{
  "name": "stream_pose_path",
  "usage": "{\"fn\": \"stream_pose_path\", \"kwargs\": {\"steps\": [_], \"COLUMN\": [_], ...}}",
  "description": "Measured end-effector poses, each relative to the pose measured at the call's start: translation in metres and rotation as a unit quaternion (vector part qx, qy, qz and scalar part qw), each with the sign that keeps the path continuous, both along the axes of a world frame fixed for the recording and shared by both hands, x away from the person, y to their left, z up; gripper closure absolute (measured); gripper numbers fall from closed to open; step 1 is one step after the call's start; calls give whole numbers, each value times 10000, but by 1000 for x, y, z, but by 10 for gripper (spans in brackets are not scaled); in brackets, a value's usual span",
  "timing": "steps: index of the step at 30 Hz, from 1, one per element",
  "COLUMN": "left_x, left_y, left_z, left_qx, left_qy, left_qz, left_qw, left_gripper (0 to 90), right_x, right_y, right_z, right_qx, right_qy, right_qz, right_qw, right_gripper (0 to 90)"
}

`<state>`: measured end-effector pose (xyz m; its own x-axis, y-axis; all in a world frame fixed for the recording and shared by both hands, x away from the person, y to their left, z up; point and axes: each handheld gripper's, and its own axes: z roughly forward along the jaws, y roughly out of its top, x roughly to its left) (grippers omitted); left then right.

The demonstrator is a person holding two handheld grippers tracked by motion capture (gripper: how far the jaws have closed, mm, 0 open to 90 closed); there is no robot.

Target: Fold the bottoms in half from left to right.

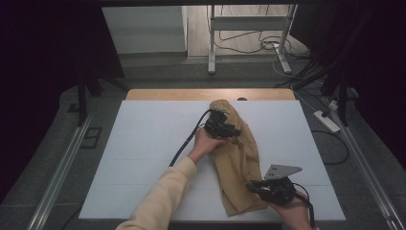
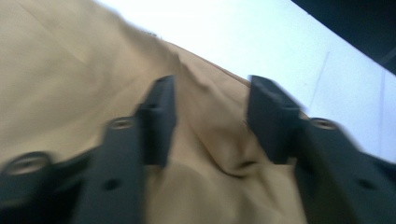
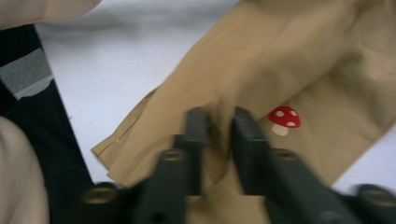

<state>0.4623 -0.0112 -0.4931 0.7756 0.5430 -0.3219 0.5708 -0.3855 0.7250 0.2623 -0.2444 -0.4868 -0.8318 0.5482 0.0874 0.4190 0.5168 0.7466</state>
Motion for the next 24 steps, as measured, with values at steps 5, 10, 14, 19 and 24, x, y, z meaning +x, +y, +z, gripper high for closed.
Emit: {"fn": "stream_pose_path", "kwargs": {"steps": [5, 10, 14, 19, 24], "left_x": [-5, -11, -17, -27, -38], "left_y": [8, 18, 28, 41, 56], "left_z": [3, 4, 3, 4, 3], "left_qx": [31, 159, 201, 167, 109], "left_qy": [-77, -144, -168, -230, -290], "left_qz": [5, -40, -90, -96, -53], "left_qw": [10000, 9998, 9996, 9995, 9995], "left_gripper": [388, 366, 354, 347, 347], "right_x": [3, 4, 7, 11, 19], "right_y": [-6, -6, -7, -11, -14], "right_z": [1, 2, 4, 8, 6], "right_qx": [24, -11, -2, 40, 34], "right_qy": [-121, -203, -225, -213, -116], "right_qz": [-455, -538, -551, -637, -787], "right_qw": [9989, 9983, 9982, 9977, 9968], "right_gripper": [464, 422, 416, 407, 401]}}
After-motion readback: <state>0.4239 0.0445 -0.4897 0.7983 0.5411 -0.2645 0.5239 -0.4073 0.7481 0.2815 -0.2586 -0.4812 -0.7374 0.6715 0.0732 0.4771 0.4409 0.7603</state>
